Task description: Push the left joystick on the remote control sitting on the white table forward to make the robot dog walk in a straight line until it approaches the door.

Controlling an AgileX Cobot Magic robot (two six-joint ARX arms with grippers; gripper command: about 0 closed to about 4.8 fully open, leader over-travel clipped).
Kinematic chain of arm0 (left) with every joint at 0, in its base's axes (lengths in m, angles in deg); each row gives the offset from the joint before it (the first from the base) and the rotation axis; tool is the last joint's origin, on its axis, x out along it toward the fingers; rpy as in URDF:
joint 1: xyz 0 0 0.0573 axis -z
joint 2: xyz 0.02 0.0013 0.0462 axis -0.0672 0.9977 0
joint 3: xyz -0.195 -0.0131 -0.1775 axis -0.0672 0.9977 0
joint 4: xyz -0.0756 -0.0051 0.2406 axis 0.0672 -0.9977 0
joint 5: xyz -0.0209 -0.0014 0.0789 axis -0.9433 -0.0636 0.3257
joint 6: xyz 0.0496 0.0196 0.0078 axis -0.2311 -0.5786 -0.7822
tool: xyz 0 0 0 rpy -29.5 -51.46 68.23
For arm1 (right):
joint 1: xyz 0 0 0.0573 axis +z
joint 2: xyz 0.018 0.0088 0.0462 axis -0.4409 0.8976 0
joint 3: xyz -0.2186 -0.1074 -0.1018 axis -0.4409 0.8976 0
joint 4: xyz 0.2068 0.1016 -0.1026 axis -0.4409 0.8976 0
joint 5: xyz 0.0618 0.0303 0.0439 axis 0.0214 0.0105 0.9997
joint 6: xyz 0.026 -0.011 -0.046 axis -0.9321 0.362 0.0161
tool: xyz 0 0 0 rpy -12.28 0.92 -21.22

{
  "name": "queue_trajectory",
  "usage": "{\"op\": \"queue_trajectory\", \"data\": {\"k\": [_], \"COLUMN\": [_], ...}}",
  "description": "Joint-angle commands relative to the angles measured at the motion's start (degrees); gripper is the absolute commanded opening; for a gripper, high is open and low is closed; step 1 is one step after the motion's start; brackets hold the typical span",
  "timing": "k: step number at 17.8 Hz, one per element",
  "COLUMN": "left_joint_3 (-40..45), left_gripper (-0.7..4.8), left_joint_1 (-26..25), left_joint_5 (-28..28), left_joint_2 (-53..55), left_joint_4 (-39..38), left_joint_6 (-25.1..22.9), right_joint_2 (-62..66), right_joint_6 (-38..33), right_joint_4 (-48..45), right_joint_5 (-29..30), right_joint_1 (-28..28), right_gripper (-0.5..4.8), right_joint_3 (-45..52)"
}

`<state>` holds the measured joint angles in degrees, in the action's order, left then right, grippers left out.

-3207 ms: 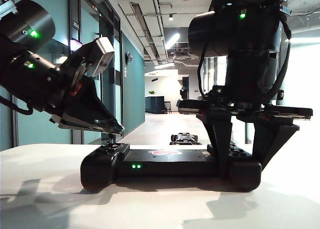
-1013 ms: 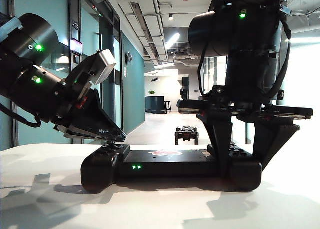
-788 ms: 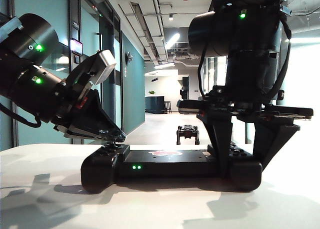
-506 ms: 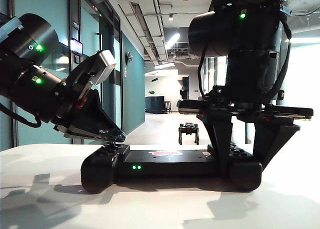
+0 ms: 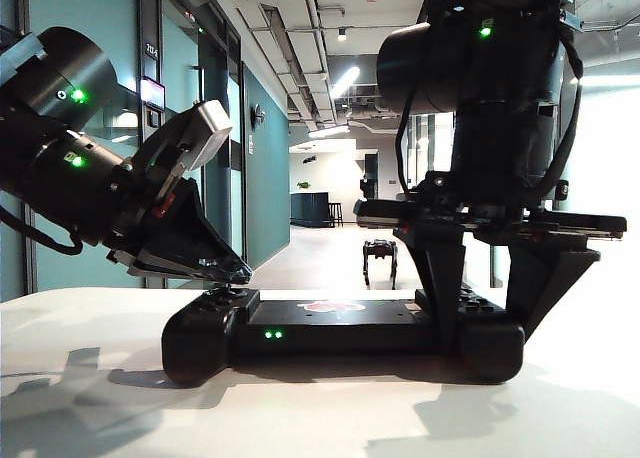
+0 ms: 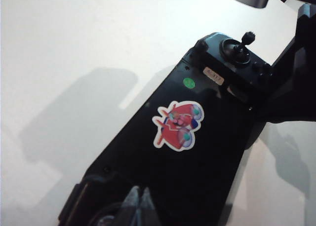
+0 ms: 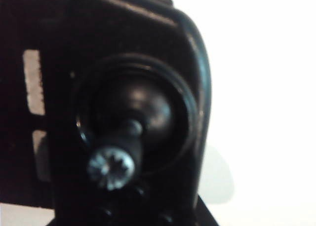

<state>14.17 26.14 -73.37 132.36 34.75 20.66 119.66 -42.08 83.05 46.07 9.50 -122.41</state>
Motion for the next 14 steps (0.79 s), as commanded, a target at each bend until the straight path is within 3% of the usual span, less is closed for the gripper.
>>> {"op": "queue_trajectory", "data": {"k": [1, 8, 11, 14], "left_joint_3": [-0.04, -0.04, -0.28, -1.31], "left_gripper": [-0.06, -0.06, -0.06, -0.06], "left_joint_1": [-0.07, -0.07, -0.02, 0.04], "left_joint_5": [0.39, 0.31, -5.22, -5.88], "left_joint_2": [0.04, 0.04, -1.46, -7.15], "left_joint_4": [0.44, 0.48, 0.46, 0.13], "left_joint_6": [-0.09, -0.26, 0.0, 4.17], "right_joint_2": [0.33, 0.33, 0.33, 0.33], "right_joint_6": [0.68, 0.68, 0.68, 0.79], "right_joint_4": [1.75, 1.7, 1.33, 0.66], "right_joint_5": [1.25, 1.25, 1.2, 0.79], "right_joint_1": [0.02, 0.02, 0.02, -0.07], "right_gripper": [2.1, 2.1, 2.1, 2.1], "right_joint_3": [0.33, 0.33, 0.33, 0.33]}}
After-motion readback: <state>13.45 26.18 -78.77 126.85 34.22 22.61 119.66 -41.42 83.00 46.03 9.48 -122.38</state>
